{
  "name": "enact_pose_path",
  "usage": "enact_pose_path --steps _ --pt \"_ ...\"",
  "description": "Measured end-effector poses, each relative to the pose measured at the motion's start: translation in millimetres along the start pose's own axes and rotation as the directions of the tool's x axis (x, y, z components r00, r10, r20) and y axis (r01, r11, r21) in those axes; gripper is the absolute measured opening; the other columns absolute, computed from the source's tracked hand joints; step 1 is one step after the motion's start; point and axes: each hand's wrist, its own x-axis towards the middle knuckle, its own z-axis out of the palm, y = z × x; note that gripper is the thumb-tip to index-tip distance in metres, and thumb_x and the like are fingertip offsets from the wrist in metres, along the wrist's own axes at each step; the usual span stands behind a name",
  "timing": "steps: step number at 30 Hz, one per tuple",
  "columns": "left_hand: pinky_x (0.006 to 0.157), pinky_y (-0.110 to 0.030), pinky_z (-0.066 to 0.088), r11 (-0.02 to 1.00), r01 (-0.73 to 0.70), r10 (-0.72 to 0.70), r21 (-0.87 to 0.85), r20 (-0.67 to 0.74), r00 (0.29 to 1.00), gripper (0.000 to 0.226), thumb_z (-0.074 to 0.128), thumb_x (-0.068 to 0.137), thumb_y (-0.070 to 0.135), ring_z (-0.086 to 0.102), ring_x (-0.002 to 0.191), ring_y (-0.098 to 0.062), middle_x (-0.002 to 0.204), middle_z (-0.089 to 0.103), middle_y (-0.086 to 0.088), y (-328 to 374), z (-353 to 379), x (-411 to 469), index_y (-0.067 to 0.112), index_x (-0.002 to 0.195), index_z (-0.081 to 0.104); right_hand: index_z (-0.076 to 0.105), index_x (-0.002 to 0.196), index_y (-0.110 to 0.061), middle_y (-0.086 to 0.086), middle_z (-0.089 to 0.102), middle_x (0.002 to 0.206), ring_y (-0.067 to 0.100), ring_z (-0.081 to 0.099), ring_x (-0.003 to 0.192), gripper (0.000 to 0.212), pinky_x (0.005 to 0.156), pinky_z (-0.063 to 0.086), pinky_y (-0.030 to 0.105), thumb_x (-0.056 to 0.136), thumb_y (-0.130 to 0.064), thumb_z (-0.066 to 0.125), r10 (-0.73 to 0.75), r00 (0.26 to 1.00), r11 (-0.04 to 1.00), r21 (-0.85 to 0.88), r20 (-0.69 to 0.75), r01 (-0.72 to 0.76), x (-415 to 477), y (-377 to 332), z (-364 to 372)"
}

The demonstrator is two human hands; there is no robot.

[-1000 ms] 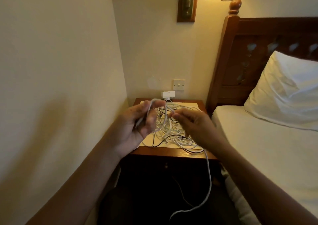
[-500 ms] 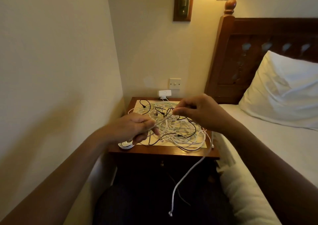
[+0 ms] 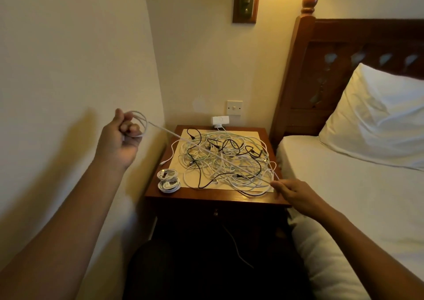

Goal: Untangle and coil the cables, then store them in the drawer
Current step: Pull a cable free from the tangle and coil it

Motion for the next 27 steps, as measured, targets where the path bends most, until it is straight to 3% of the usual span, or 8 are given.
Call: enact_pose_path --steps 3,6,9,13,17,20,23,27 --pt "0.047 -0.012 0.040 0.998 -0.004 0.001 -0.065 -0.034 0.999 0.061 0.045 0.109 0.026 0.047 0.043 -0.002 0.060 0.049 0.006 -7 -7 3 0.015 0.058 0.076 0.077 0.092 -0.015 -0.003 0.073 0.086 0.015 0.067 0.084 0.104 0.081 0.053 0.031 0.069 -0.102 0.027 0.012 1.000 1.000 -0.029 0.011 -0.012 -7 16 6" --pt "0.043 -0.015 0.029 0.992 0.002 -0.011 0.129 0.072 0.997 0.036 0.047 0.107 0.034 0.035 0.041 -0.005 0.051 0.038 0.009 -9 0 -5 0.013 0.086 0.068 0.073 0.081 -0.027 -0.007 0.069 0.077 0.014 0.066 0.080 0.074 0.084 0.054 0.035 0.084 -0.088 0.030 0.058 0.994 0.996 -0.074 0.092 -0.051 -12 25 6" --pt "0.046 -0.021 0.016 0.942 0.073 -0.157 0.328 0.236 0.959 0.035 0.046 0.105 0.034 0.027 0.037 -0.005 0.048 0.031 0.007 -12 26 -30 0.010 0.086 0.064 0.071 0.118 -0.034 -0.013 0.071 0.115 0.009 0.064 0.105 0.080 0.097 0.054 0.040 0.078 -0.093 0.036 0.009 0.974 0.986 -0.163 0.227 0.029 -15 16 6" --pt "0.041 -0.019 0.022 0.793 0.149 -0.419 0.591 0.351 0.838 0.035 0.053 0.095 0.038 0.031 0.036 -0.008 0.048 0.032 0.004 -35 63 -77 0.007 0.085 0.066 0.040 0.152 -0.035 -0.023 0.052 0.140 -0.007 0.051 0.121 0.078 0.101 0.048 0.020 0.083 -0.067 0.057 -0.183 0.978 0.983 0.000 0.102 0.184 -15 -62 4" --pt "0.043 -0.019 0.037 0.800 0.237 -0.504 0.552 0.402 0.765 0.033 0.052 0.099 0.033 0.037 0.041 -0.010 0.052 0.037 0.000 -61 80 -101 0.005 0.091 0.066 0.053 0.140 -0.029 -0.016 0.066 0.128 -0.005 0.060 0.109 0.038 0.092 0.049 0.021 0.103 -0.040 0.053 -0.361 0.927 0.924 0.098 -0.103 0.370 -8 -125 18" --pt "0.053 -0.020 0.045 0.891 0.243 -0.409 0.383 0.446 0.796 0.030 0.048 0.102 0.019 0.047 0.052 -0.013 0.061 0.049 -0.003 -62 82 -100 -0.002 0.111 0.067 0.066 0.110 -0.022 -0.008 0.069 0.085 0.009 0.065 0.079 0.022 0.072 0.053 0.033 0.109 -0.027 0.045 -0.317 0.932 0.935 0.110 -0.176 0.338 -3 -120 48" --pt "0.061 -0.021 0.051 0.963 0.127 -0.217 0.238 0.403 0.889 0.031 0.045 0.105 0.015 0.060 0.064 -0.015 0.073 0.064 -0.005 -63 77 -89 -0.006 0.121 0.062 0.066 0.110 -0.020 -0.012 0.061 0.077 0.019 0.064 0.070 0.025 0.068 0.058 0.048 0.110 -0.030 0.043 -0.271 0.959 0.956 0.093 -0.081 0.278 -14 -104 79" --pt "0.068 -0.026 0.056 0.759 -0.213 -0.003 0.615 0.330 0.944 0.023 0.051 0.105 0.019 0.070 0.074 -0.019 0.083 0.074 -0.006 -80 56 -78 0.009 0.121 0.063 0.064 0.114 -0.028 -0.011 0.068 0.096 0.009 0.064 0.084 0.026 0.078 0.057 0.037 0.109 -0.040 0.041 -0.338 0.938 0.941 0.010 0.076 0.338 -41 -126 91"
